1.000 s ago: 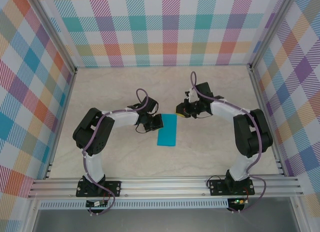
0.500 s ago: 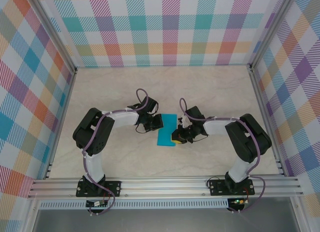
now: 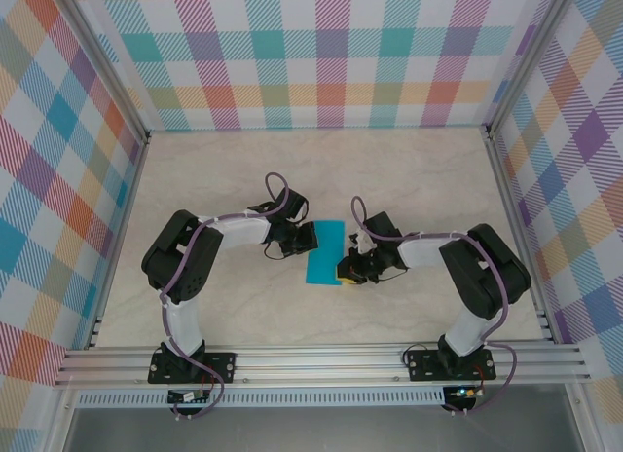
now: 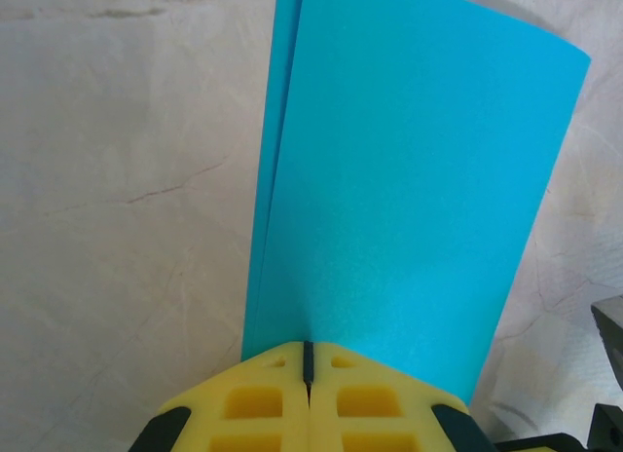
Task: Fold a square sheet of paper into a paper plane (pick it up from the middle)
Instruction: Fold the square sheet of paper in half at the center of the table.
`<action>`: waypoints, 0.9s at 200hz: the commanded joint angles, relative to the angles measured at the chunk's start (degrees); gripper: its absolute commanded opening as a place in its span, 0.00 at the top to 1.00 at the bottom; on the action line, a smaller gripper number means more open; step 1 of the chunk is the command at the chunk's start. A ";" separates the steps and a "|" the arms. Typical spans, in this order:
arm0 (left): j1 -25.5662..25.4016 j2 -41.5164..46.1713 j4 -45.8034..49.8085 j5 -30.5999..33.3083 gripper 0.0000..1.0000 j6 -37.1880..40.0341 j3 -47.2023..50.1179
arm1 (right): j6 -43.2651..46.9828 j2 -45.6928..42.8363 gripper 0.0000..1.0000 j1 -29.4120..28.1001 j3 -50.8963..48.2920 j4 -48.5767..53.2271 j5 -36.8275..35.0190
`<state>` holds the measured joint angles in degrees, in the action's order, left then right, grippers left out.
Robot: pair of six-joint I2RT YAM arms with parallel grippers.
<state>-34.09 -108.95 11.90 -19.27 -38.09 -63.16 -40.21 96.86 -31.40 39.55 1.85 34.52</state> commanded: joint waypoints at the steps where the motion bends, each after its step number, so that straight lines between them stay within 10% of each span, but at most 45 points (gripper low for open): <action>1: -0.37 -0.56 5.77 3.43 1.00 0.29 2.29 | -1.07 -3.09 0.88 -0.64 -0.57 -0.59 2.11; 152: -0.37 3.76 5.33 0.47 1.00 0.41 0.28 | -0.33 -6.21 0.86 -2.20 -0.70 3.43 -5.20; 180: -0.28 9.16 6.54 0.90 0.82 0.56 -1.04 | -0.39 -7.74 0.83 -1.73 2.51 9.69 -12.80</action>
<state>-34.11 -106.32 15.55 -18.98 -37.91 -63.16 -40.97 90.65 -33.39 39.03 5.50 29.10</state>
